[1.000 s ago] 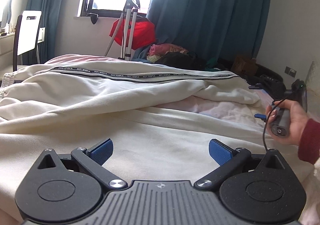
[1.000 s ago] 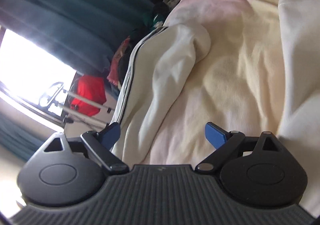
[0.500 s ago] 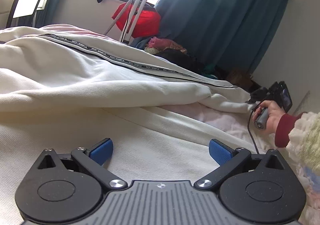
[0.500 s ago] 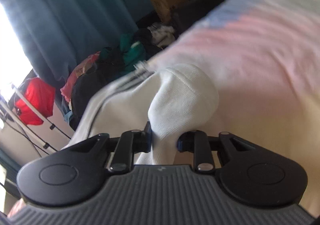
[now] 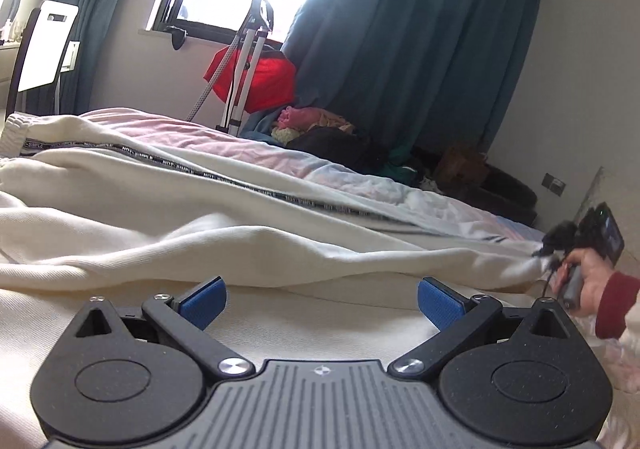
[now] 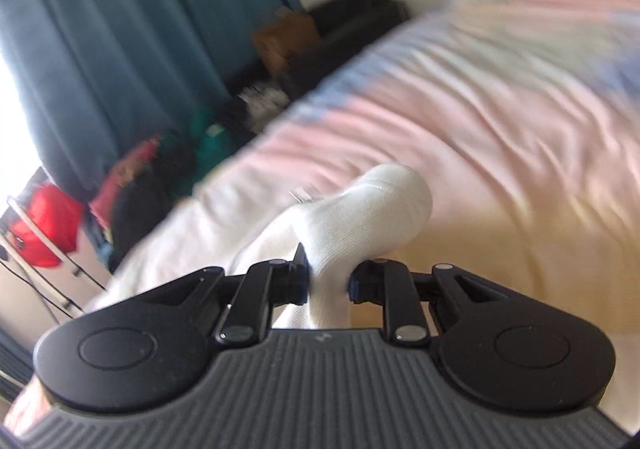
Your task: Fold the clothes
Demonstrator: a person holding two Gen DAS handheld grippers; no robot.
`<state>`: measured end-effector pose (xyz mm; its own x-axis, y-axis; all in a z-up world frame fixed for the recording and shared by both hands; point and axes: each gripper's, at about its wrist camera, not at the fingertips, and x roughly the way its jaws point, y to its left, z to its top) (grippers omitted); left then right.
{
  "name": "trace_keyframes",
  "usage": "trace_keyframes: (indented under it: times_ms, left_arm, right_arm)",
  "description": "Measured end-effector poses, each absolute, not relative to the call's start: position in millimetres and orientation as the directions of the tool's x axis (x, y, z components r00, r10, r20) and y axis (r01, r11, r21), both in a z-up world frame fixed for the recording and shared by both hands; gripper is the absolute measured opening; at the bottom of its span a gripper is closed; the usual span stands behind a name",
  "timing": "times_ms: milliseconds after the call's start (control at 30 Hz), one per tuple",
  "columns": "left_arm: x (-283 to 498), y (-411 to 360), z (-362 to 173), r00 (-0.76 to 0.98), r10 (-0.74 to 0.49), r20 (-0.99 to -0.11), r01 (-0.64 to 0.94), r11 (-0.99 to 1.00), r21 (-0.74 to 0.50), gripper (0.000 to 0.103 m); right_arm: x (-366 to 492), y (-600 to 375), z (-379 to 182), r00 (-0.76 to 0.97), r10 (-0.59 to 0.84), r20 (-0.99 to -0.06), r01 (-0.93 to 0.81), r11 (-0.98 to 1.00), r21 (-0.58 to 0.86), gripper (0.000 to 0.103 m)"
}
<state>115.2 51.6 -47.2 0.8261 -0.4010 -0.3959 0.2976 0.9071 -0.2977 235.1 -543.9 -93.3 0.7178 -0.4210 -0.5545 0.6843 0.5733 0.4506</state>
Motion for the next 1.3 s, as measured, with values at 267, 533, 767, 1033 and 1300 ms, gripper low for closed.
trace_keyframes:
  times_ms: [267,533,767,1033,1300]
  left_arm:
    - [112,49,-42,0.836,-0.378,-0.398,0.285,0.918,-0.275,0.103]
    - [117,44,-50,0.858,-0.316,-0.405,0.272,0.948,-0.162,0.103]
    - [96,39,-44,0.881,-0.289,-0.374,0.289,0.956,-0.059,0.103]
    - [77,39,-44,0.859,-0.251,-0.446,0.271,0.962,-0.020,0.103]
    - [60,87,-26,0.827,-0.175,-0.534,0.123,0.984,-0.131,0.103]
  right_arm:
    - [227,-540,-62,0.781,-0.398,-0.480,0.609,0.654,0.449,0.021]
    - [203,-543,-119,0.672,-0.431,-0.602,0.717,0.584,0.382,0.054]
    - [129,-497,-104,0.713,-0.464,-0.525,0.686,0.616,0.387,0.092]
    - [44,-456,-78,0.742,-0.356,-0.567,0.642,0.622,0.449,0.092]
    - [3,-469,-96,0.737,-0.234,-0.634,0.665,0.417,0.620,0.091]
